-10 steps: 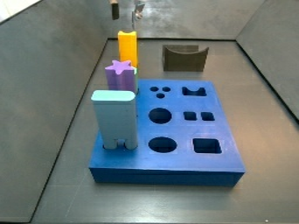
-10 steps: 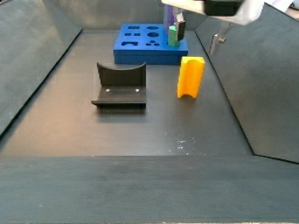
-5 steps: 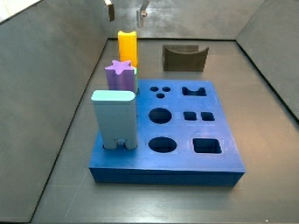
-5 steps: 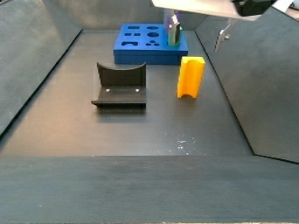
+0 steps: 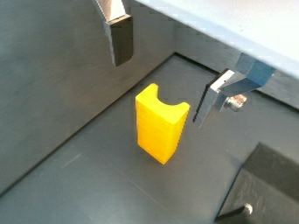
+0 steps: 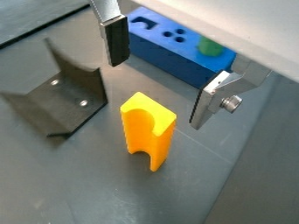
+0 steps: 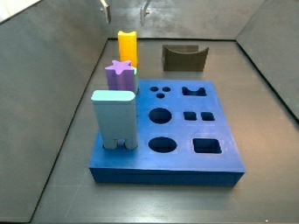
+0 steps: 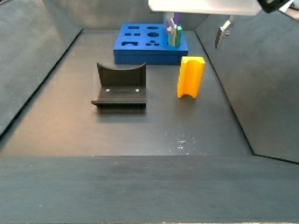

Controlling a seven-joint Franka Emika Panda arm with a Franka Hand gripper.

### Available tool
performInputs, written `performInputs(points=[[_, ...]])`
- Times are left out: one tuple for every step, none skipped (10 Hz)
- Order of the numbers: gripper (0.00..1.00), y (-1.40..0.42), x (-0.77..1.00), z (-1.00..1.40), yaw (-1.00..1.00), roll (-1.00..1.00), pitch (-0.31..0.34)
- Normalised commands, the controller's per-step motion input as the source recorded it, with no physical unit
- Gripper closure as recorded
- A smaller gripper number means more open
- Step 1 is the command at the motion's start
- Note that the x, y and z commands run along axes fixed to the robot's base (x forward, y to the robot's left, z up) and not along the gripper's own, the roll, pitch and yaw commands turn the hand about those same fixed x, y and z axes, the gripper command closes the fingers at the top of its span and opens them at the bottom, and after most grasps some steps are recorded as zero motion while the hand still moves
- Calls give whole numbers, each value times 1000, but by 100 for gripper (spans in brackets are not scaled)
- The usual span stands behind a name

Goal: Pick up the arch object. Move up. Rotate the arch object. Move to above the board. Insert the arch object.
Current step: Rotate the arch object.

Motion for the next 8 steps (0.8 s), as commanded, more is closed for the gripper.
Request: performInputs(points=[[0,-3,36,-38,412,5,-37],[0,-3,34,-39,236,5,-35],[0,0,0,-1000,0,0,0],[0,0,5,-1000,-34,0,-6],[0,-2,14,-1000,-35,-4,-21],[0,0,18,-1000,-30,-12,-34],[0,-1,22,-940,-23,-23,-45],[0,-2,23,-836,-18,-31,-50]])
